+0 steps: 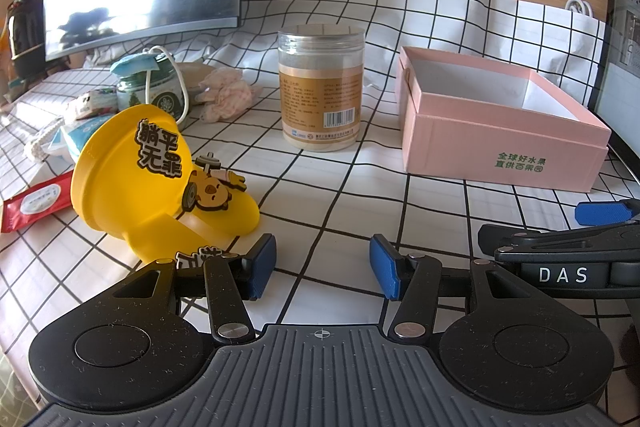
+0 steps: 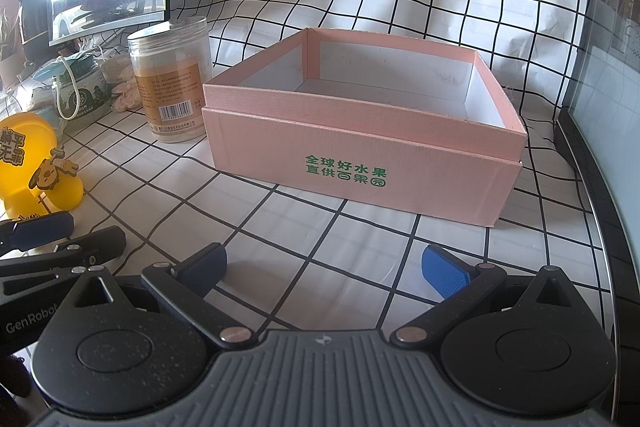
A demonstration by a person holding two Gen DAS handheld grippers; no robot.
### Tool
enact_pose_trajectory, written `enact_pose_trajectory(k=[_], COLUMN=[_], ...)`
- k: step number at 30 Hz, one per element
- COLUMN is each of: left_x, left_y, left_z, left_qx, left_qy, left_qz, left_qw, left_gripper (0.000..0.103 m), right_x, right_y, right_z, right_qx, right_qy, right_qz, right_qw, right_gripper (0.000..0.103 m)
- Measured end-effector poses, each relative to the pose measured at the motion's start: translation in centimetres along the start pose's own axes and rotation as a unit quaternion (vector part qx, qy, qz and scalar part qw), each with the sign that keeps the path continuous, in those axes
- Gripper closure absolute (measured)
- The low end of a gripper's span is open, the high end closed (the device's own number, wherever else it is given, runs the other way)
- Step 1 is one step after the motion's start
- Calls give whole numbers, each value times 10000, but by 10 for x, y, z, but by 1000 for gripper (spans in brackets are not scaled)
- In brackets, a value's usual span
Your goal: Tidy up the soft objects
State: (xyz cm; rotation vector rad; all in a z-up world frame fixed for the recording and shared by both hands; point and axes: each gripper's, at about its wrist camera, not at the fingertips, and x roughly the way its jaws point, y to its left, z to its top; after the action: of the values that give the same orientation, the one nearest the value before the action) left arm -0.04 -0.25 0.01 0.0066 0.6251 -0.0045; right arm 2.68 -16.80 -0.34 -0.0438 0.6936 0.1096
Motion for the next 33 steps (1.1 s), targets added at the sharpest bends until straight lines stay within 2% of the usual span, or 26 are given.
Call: enact_pose_trajectory(k=[22, 27, 29, 30, 33], left_x=[0, 0, -1, -2, -7], left_y=[5, 5, 6, 7, 12], left_z=[1, 5, 7, 9, 12], left_qx=[-42, 33, 117, 158, 278], left_qy=[50, 195, 328, 419, 668], left_qz=[4, -33, -122, -192, -477], left_qw=[10000, 9998, 9993, 9988, 9962], left_gripper=[45, 45, 46, 47, 63], right_x=[0, 1, 3, 5, 12], right_y=[1, 2, 2, 2, 2], right_z=[-1, -1, 5, 9, 15], right_qx=[2, -6, -29, -60, -55], right_qy=[-1, 13, 193, 330, 674], right_qz=[0, 22, 63, 88, 70], right_qw=[10000, 10000, 9998, 9994, 9977], right_gripper=[0, 0, 0, 0, 0])
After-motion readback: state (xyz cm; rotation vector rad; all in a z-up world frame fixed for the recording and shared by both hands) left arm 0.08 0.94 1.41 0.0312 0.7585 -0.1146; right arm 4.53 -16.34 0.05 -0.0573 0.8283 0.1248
